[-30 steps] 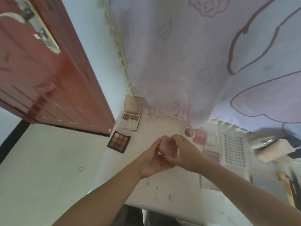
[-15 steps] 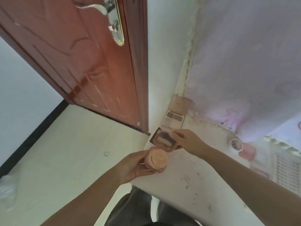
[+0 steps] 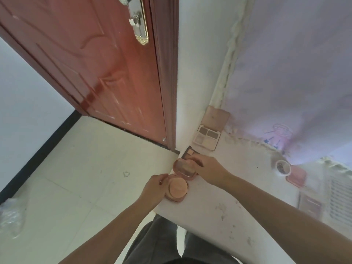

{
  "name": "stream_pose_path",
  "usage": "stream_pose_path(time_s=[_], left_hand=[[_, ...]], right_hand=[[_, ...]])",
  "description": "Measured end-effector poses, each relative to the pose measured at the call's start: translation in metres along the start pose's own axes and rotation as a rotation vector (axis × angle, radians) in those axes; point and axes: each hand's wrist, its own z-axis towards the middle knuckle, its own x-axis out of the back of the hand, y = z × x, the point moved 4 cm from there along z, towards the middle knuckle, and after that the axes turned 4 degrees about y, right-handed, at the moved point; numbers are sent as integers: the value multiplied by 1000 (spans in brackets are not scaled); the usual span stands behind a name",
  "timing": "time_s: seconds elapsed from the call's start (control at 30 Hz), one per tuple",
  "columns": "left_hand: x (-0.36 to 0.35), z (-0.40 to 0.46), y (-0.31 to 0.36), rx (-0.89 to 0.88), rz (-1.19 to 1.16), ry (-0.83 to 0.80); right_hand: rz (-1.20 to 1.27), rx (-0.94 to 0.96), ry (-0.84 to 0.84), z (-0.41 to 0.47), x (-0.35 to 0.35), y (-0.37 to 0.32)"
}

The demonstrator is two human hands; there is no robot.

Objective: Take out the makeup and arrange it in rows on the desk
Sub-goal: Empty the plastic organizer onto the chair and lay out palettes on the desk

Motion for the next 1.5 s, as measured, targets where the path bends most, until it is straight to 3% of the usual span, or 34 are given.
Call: stream_pose_path(time_s=[0.1, 0.17, 0.2, 0.3, 0.37, 0.43, 0.5, 0.6, 0.7, 0.8, 0.97, 1.23, 1.5], left_hand=[[10, -11, 16, -43, -9, 232], [19, -26, 45, -229, -23, 411], [14, -34, 66, -335, -24, 423], [-27, -48, 128, -622, 9, 243], [-70, -50, 162, -756, 6, 67], [-117, -39, 187, -695, -35, -120], [-158, -20, 206, -511, -65, -251], [-198, 2, 222, -150, -285, -354], [-216, 11, 232, 35, -439, -357], [-216, 11, 234, 138, -584, -384], [-190, 5, 226, 241, -875, -524], [-150, 6, 211, 250, -811, -564], [-125, -2, 188, 413, -754, -909]], right_hand=[[105, -46, 96, -11, 33, 9], [137, -77, 160, -19, 62, 22], [115, -93, 220, -28, 81, 34], [-164, -158, 410, -56, 138, 80], [-351, -224, 392, -74, 164, 112], [-473, -249, 305, -87, 176, 140], [-539, -266, 261, -94, 179, 158], [-648, -298, 275, -91, 175, 170], [-753, -273, 315, -84, 168, 169], [-656, -239, 364, -80, 163, 162], [-26, -272, 400, -88, 160, 142], [-206, 0, 245, -86, 137, 97], [-166, 172, 124, -97, 127, 71]])
